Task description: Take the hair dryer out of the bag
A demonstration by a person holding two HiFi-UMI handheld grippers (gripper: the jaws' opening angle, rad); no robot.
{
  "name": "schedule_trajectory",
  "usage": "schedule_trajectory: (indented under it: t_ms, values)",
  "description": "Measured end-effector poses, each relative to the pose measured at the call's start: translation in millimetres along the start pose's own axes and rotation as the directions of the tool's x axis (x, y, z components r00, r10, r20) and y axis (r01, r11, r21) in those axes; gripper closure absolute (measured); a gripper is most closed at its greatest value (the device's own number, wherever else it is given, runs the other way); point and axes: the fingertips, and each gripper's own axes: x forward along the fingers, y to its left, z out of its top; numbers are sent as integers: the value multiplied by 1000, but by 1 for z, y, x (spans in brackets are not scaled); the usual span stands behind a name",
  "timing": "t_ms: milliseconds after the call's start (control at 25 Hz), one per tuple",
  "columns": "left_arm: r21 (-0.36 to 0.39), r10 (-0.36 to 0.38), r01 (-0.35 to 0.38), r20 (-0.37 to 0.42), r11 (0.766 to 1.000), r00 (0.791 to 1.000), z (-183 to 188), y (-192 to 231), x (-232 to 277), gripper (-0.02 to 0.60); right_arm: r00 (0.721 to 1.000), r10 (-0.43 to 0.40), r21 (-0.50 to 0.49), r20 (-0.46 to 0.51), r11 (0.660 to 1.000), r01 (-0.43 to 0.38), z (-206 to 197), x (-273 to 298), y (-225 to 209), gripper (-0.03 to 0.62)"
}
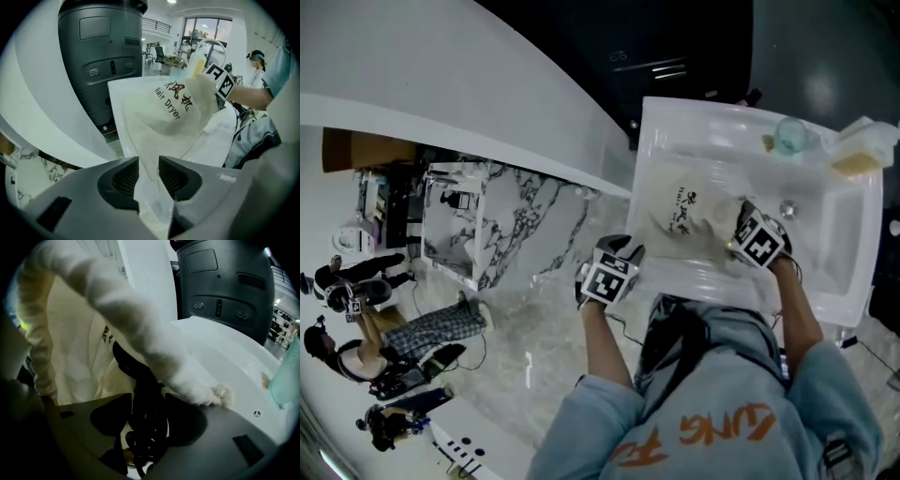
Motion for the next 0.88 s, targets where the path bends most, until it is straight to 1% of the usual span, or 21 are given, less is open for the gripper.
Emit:
schedule_trajectory:
  t_ms: [80,160,240,320,400,440,520,560,680,800,880]
  values:
    - [24,26,-25,-24,999,999,-1,0,1,451,1000,-1,0,-1,1000,1,-1,0,2,373]
    - [67,55,-51,-59,996,997,-2,-1,3,451,1000,-18,-14,-5,1000,18,0,-2,3,376]
    - [94,64,-54,-102,994,993,-4,-4,4,451,999,-33,-20,-4,999,33,1,-4,5,378]
    - [99,74,-61,-128,993,989,-4,-6,5,454,999,-35,-10,5,999,35,2,-6,6,379]
    - [95,91,-79,-132,992,987,0,-8,8,479,999,-32,10,12,999,32,-1,-7,6,379]
    - [92,100,-88,-129,992,987,2,-8,11,496,999,-33,18,16,999,33,-2,-8,6,379]
    - [89,117,-106,-122,990,986,2,-9,15,549,999,-41,24,29,999,40,-2,-9,6,381]
    - [90,122,-112,-120,990,985,1,-10,16,560,998,-47,25,35,999,46,-2,-9,5,381]
    - [77,120,-112,-99,991,988,5,-8,12,569,993,-99,46,58,994,96,-4,-14,-2,382]
    - [52,129,-127,-35,991,991,14,0,3,571,988,-123,91,94,989,115,-4,-20,-6,383]
    - [51,152,-152,1,987,988,21,7,-3,571,984,-131,91,121,988,121,-2,-24,-6,384]
